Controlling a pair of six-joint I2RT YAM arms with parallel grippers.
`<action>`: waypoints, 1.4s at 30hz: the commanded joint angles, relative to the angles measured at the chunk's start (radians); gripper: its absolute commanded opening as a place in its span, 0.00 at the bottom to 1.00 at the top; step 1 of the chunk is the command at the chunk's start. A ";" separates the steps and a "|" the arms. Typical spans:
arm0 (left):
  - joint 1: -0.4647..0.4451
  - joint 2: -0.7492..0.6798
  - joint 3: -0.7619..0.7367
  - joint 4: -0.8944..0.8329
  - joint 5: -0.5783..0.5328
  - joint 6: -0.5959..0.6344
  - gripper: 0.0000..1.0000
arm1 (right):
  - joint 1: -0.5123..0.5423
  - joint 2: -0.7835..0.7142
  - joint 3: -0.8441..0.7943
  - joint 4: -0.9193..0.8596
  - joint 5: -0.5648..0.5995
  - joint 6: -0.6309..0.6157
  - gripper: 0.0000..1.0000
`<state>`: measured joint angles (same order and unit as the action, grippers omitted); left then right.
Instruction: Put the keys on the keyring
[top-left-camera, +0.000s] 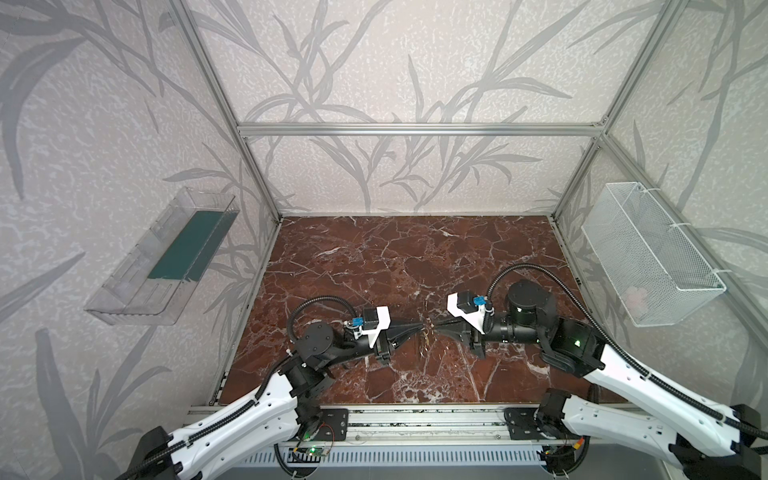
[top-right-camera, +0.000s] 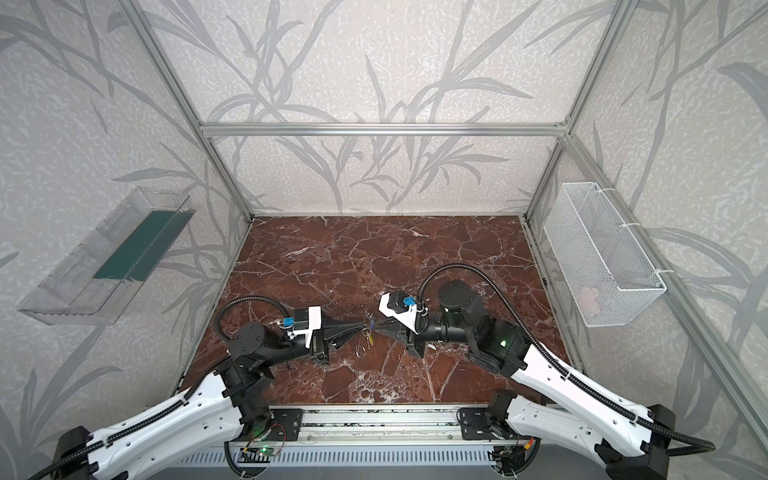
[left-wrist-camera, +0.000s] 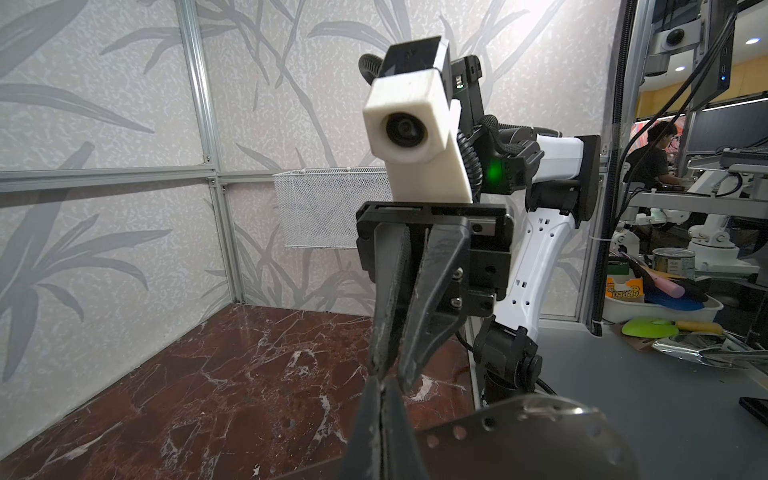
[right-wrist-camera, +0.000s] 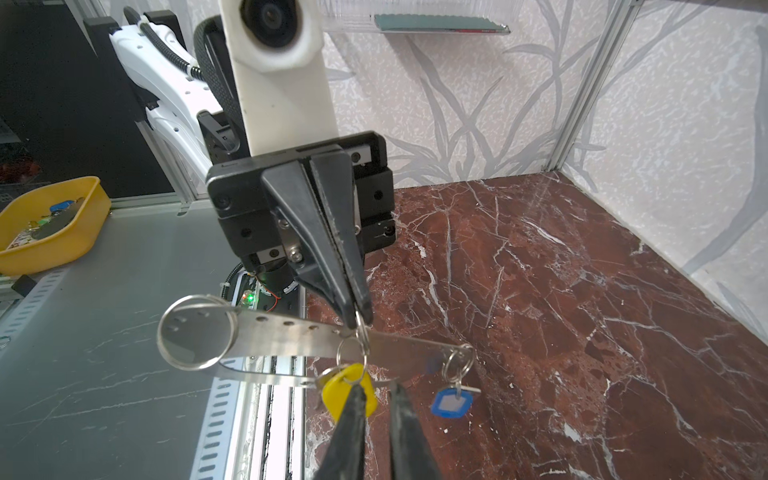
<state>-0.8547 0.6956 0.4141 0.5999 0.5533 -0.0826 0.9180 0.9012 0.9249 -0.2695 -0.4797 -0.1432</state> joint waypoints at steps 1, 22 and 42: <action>-0.001 -0.014 -0.013 0.053 0.017 -0.008 0.00 | 0.004 0.013 -0.011 0.056 -0.046 0.019 0.13; -0.001 -0.018 -0.022 0.092 0.033 -0.009 0.00 | 0.004 0.086 -0.020 0.154 -0.131 0.071 0.10; -0.001 -0.237 0.126 -0.512 -0.167 0.115 0.20 | 0.004 0.257 0.380 -0.514 0.069 -0.167 0.00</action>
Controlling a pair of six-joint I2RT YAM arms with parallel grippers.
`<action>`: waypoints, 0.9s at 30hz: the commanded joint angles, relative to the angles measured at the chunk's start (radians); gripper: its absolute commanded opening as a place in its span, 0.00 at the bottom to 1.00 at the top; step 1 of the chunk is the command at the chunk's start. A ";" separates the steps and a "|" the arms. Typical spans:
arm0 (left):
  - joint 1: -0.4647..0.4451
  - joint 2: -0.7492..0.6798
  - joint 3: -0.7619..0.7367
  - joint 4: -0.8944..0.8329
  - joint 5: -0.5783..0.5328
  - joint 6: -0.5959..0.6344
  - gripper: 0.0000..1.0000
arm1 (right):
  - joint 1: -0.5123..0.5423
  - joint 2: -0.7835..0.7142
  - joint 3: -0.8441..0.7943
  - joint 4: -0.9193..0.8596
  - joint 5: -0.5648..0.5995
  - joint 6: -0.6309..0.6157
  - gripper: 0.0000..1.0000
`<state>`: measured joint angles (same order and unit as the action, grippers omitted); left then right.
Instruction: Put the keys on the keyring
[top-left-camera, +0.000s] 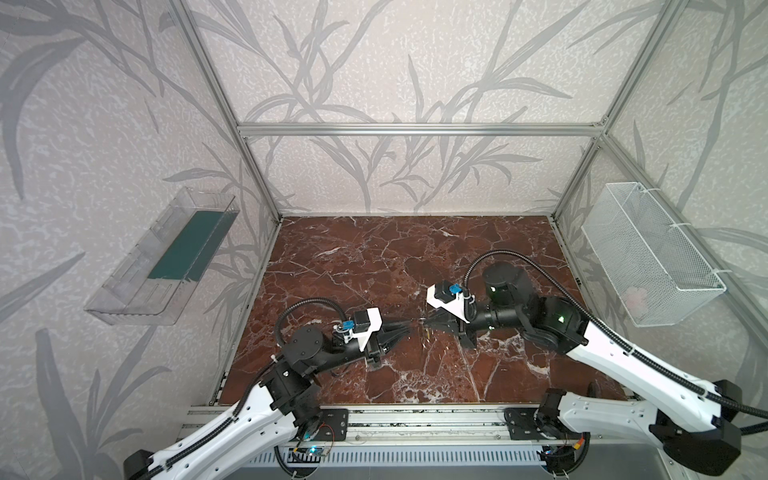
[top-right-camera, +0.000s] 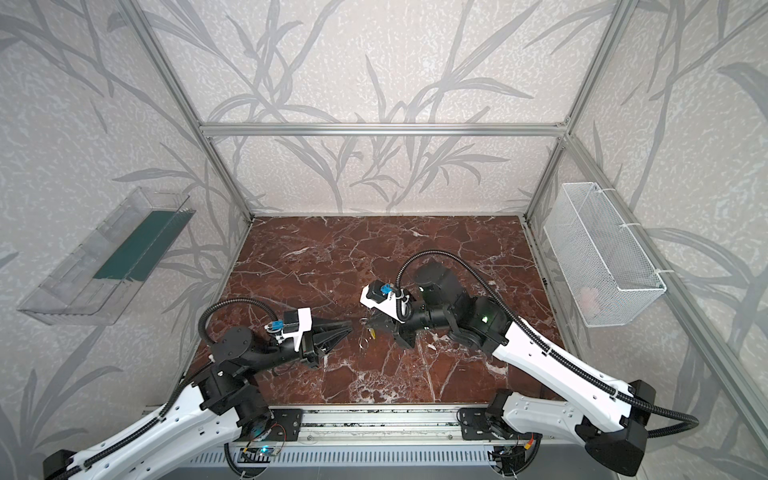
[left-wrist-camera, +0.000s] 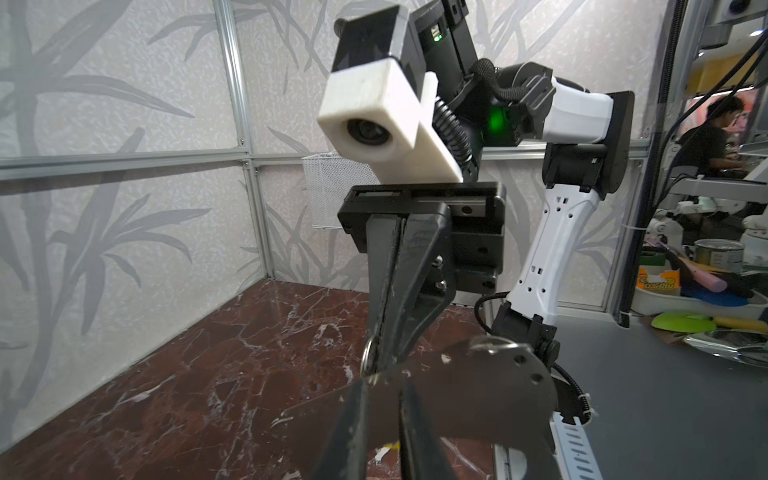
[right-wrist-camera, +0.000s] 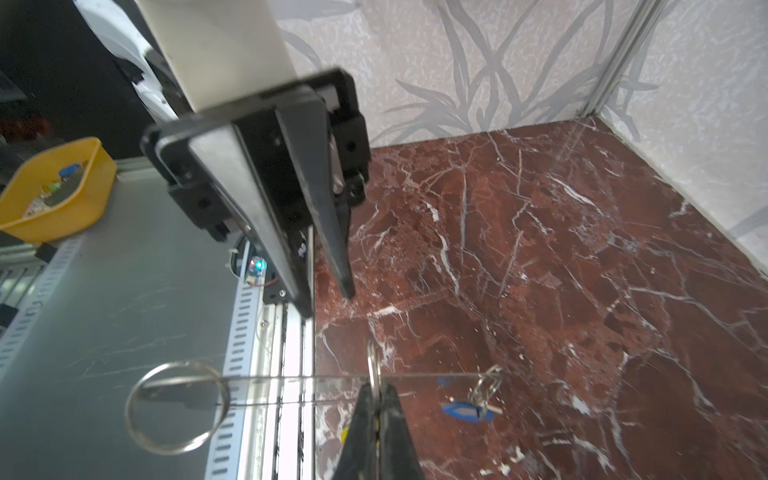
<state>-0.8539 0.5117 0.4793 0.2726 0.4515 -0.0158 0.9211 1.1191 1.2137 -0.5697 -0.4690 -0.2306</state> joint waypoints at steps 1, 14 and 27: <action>-0.001 -0.061 0.078 -0.225 -0.077 0.050 0.20 | 0.002 0.062 0.125 -0.257 0.063 -0.096 0.00; -0.004 0.218 0.289 -0.399 0.000 0.040 0.21 | 0.033 0.230 0.353 -0.487 0.116 -0.187 0.00; -0.005 0.307 0.274 -0.281 0.068 0.014 0.20 | 0.035 0.208 0.314 -0.451 0.093 -0.193 0.00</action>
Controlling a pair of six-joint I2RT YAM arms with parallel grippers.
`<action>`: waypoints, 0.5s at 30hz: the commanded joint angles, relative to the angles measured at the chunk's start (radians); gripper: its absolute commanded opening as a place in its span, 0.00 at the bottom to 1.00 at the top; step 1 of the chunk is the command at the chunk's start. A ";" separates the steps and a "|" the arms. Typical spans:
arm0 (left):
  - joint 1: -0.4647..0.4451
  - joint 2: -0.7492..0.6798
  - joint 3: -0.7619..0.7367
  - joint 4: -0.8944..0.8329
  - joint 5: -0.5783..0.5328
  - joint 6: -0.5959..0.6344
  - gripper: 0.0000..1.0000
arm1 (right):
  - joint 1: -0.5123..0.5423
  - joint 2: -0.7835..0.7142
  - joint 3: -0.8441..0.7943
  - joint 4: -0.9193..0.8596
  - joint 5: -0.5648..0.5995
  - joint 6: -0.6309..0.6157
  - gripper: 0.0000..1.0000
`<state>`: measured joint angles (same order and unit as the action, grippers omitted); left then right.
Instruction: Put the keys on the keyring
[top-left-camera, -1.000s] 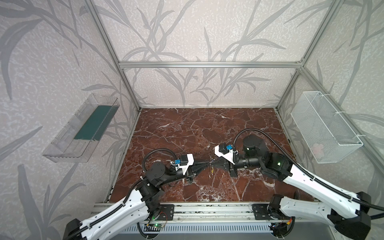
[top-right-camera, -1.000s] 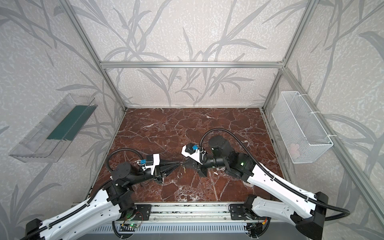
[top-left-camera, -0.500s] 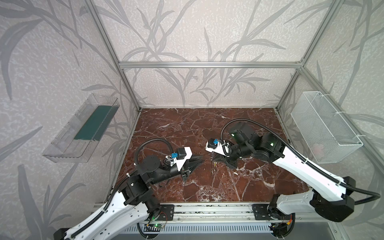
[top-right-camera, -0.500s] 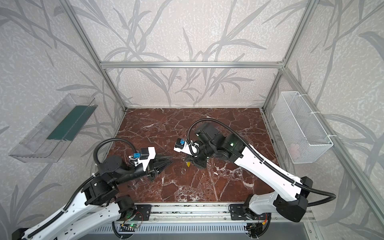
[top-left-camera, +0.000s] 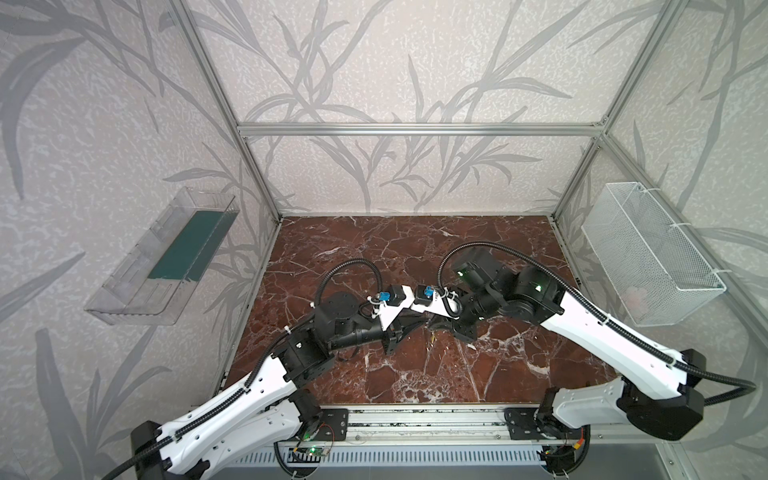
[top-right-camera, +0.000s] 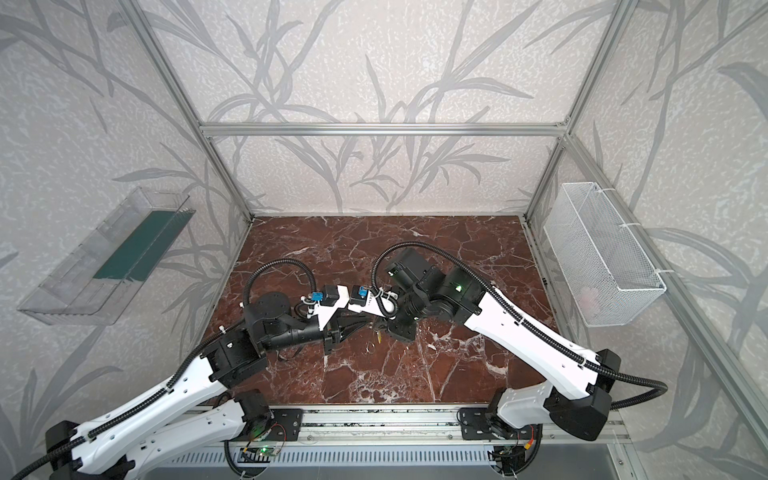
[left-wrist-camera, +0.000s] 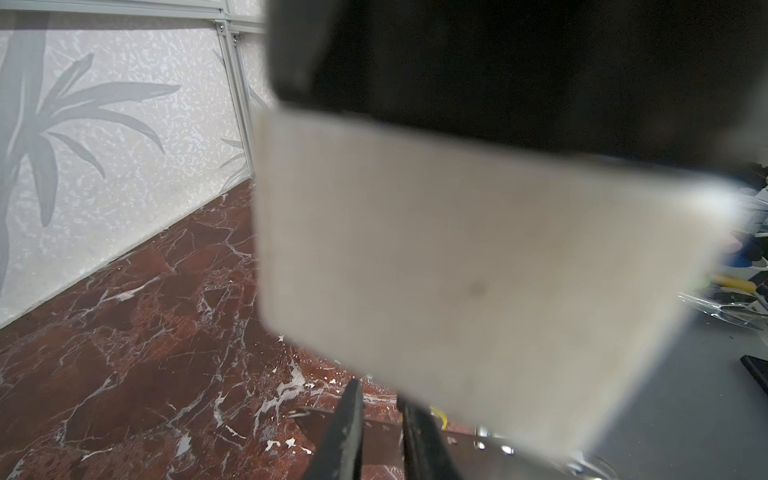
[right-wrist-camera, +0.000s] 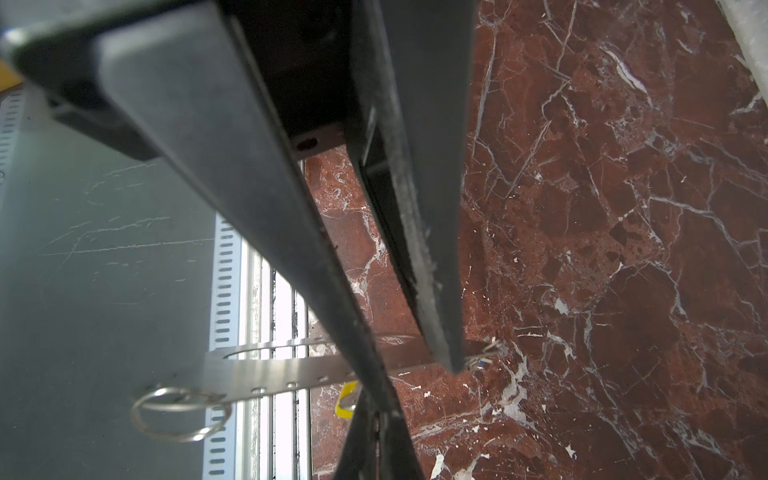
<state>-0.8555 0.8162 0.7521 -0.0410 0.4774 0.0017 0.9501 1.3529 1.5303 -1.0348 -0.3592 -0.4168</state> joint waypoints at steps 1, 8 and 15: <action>-0.004 0.001 0.000 0.033 0.047 -0.003 0.19 | 0.006 -0.027 -0.004 0.018 -0.017 -0.005 0.00; -0.003 0.000 -0.009 0.024 0.059 -0.007 0.17 | 0.005 -0.047 -0.018 0.051 -0.009 -0.002 0.00; -0.004 0.008 -0.008 0.018 0.066 -0.006 0.16 | 0.006 -0.060 -0.019 0.063 -0.021 0.001 0.00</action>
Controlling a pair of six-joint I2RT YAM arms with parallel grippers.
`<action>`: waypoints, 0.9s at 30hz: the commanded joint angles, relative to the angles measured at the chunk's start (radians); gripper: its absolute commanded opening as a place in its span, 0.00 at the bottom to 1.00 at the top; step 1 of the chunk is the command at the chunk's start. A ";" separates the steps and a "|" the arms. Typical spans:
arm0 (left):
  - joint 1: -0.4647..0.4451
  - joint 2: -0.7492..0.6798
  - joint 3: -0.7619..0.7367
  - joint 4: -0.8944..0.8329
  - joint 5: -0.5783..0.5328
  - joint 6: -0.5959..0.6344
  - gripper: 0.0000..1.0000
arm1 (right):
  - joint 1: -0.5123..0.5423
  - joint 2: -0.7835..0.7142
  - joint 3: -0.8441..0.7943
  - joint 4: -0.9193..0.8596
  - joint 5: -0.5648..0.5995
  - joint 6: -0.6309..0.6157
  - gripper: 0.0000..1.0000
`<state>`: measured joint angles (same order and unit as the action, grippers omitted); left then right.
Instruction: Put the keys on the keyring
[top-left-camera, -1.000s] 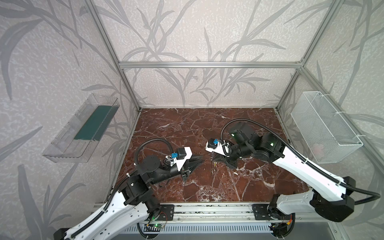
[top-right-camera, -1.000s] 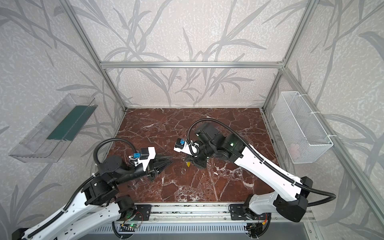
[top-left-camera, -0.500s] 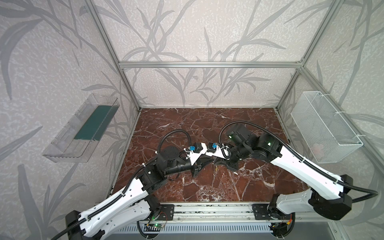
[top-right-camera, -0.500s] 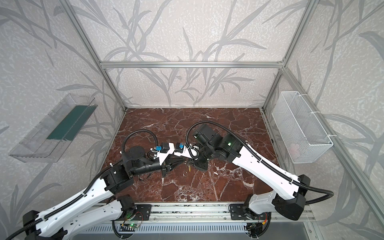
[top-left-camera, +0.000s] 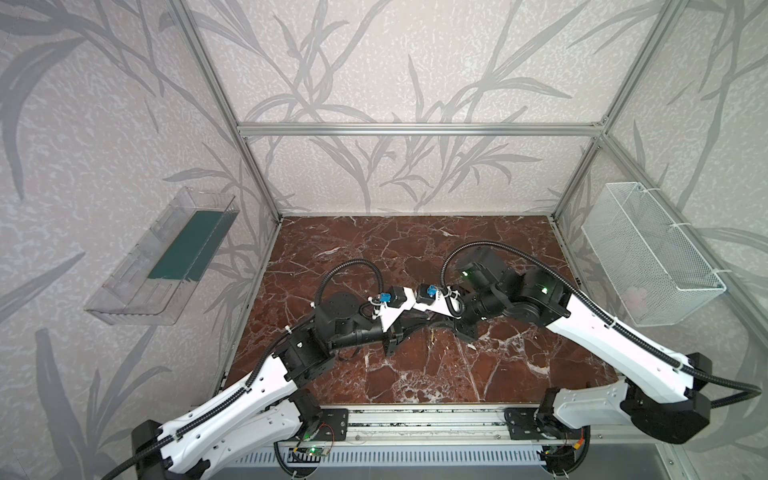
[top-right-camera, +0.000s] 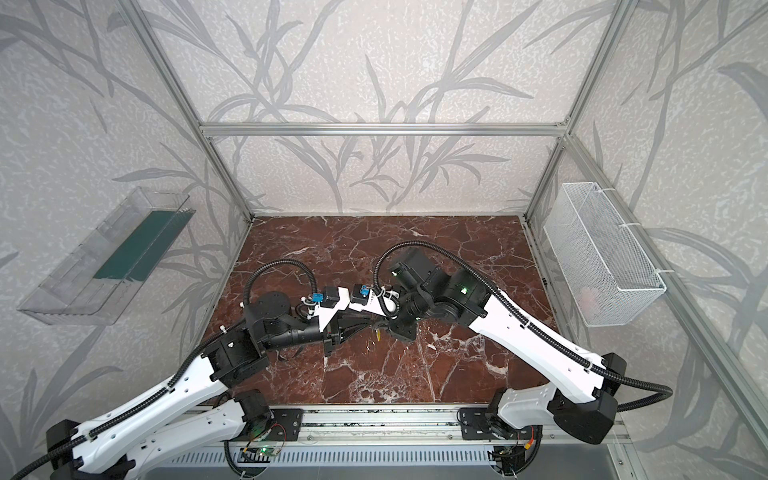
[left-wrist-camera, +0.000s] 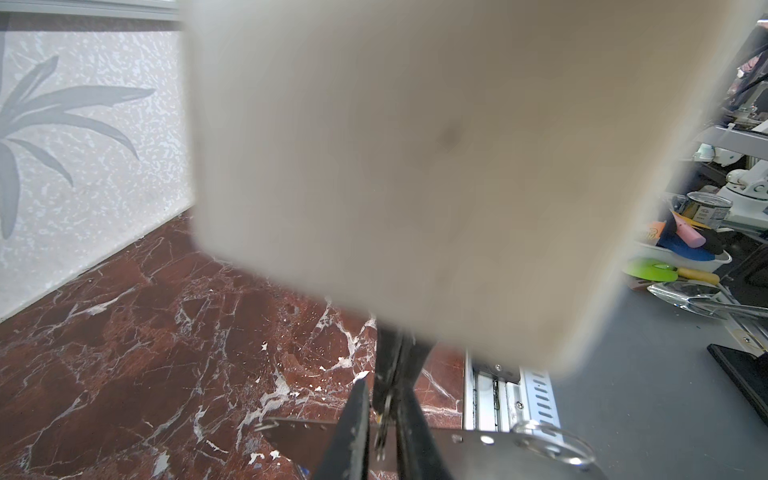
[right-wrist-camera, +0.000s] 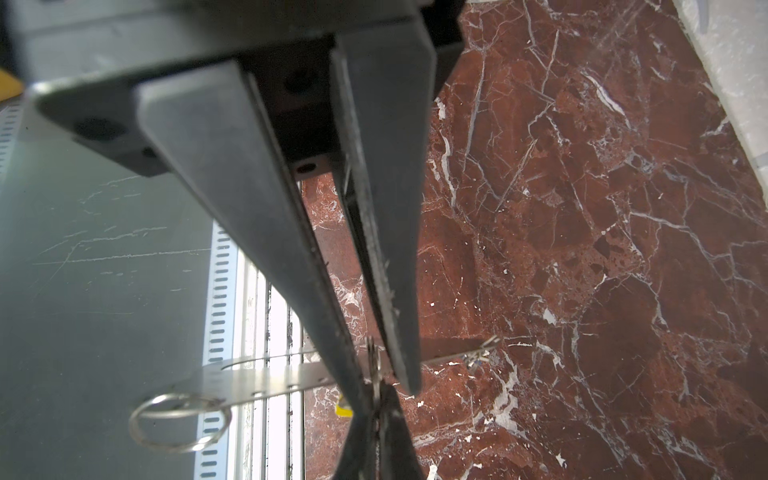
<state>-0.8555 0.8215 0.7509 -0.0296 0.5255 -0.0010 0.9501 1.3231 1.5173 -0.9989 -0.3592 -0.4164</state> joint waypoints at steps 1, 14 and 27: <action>-0.004 0.002 -0.008 0.009 0.017 -0.004 0.15 | 0.006 -0.031 -0.007 0.028 -0.023 0.001 0.00; -0.004 0.011 -0.054 0.127 -0.001 -0.022 0.00 | 0.005 -0.068 -0.055 0.091 -0.008 0.022 0.00; -0.002 -0.055 -0.200 0.384 -0.004 -0.052 0.00 | 0.002 -0.370 -0.504 0.622 0.091 0.222 0.14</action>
<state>-0.8619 0.7959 0.5716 0.2466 0.5282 -0.0299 0.9520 1.0134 1.0946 -0.5968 -0.2825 -0.2741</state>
